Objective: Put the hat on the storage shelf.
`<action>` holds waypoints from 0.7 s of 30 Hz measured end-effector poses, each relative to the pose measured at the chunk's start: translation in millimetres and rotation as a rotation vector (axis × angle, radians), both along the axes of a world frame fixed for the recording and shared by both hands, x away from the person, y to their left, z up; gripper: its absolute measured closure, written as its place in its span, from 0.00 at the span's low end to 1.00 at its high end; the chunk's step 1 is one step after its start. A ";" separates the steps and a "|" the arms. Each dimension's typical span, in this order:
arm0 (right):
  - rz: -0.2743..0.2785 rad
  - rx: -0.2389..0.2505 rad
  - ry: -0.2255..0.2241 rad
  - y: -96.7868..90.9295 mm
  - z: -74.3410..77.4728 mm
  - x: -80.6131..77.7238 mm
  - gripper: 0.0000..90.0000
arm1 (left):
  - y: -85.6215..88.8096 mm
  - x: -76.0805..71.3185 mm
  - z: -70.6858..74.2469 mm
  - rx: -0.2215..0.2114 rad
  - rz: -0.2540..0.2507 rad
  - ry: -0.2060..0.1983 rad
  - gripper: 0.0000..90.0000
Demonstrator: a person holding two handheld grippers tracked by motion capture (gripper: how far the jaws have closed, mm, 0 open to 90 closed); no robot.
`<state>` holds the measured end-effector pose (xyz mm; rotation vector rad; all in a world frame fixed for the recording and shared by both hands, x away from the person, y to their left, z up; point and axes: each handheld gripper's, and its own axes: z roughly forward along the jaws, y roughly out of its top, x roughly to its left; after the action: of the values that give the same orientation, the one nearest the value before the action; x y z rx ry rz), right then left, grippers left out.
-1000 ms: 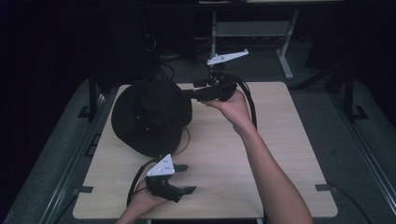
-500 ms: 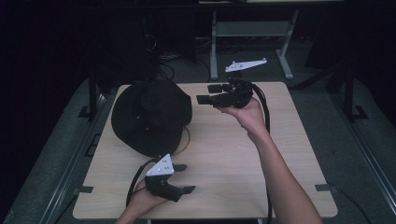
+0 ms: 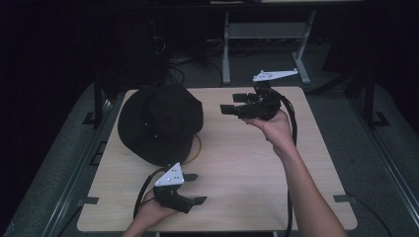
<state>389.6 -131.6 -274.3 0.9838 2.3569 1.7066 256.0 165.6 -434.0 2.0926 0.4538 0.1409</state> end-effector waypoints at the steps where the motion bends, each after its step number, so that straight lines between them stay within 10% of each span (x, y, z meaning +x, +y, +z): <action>1: -0.002 0.001 -0.001 -1.7 -0.8 -0.7 0.25 | -0.1 0.0 -0.1 0.000 0.000 -0.001 0.24; 21: -0.054 -0.007 0.014 -30.7 -15.1 -15.8 0.20 | 2.2 0.0 0.7 -0.004 0.008 0.005 0.24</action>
<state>373.8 -162.2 -289.4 1.0516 2.3213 1.6768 255.9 167.9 -433.3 2.0879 0.4654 0.1391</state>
